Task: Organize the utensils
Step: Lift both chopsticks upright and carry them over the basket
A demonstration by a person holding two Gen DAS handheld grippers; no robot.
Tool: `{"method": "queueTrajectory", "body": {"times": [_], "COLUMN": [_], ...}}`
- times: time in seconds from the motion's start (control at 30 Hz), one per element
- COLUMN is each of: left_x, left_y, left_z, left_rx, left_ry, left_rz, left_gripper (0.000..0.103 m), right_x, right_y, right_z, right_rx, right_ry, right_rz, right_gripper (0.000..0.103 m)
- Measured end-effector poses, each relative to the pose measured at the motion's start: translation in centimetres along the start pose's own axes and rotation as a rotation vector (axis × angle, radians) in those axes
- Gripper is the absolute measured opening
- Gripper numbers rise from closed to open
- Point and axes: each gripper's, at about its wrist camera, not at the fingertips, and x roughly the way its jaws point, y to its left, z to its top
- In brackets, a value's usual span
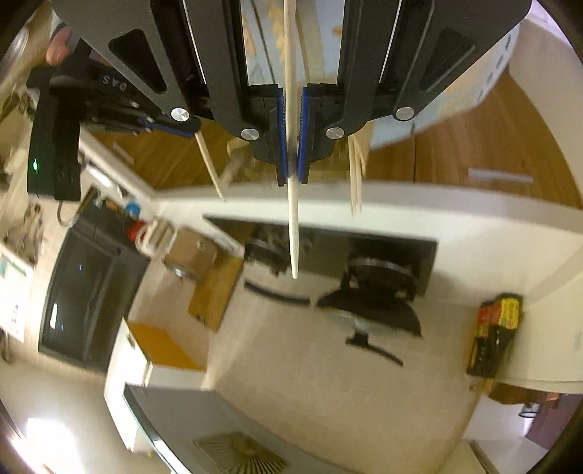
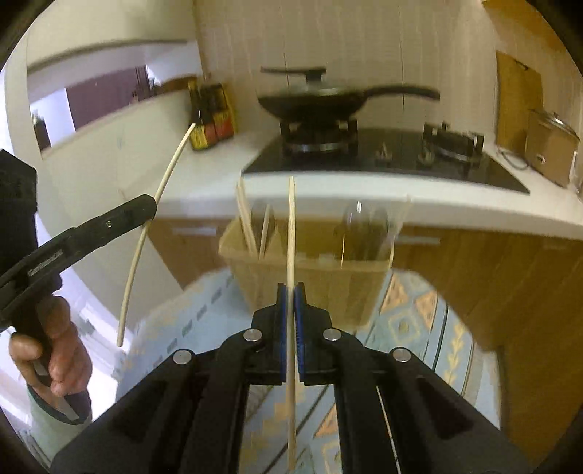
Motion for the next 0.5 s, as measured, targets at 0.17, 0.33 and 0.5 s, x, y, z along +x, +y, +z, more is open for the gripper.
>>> {"method": "queueTrajectory", "body": {"times": [0.17,0.33,0.5], "left_x": [2.0,5.2,8.2], "left_y": [0.3,-0.2,-0.1], "left_z": [3.0,3.4,2.6], "left_rx": [-0.018,0.026,0.079], "left_ry": [-0.091,-0.154,-0.225], "left_rz": [-0.009,0.024,0.094], "left_gripper": [0.004,0.004,0.004], "right_x": [0.5,1.2,2.4], "right_y": [-1.3,-2.8,-4.7], "right_z": [3.2,5.0,6.5], "right_rx": [0.041,0.074,0.112], "right_ry": [-0.076,-0.205,-0.333], "right_rz": [0.025,0.037,-0.031], "right_gripper": [0.003,0.003,0.003]}}
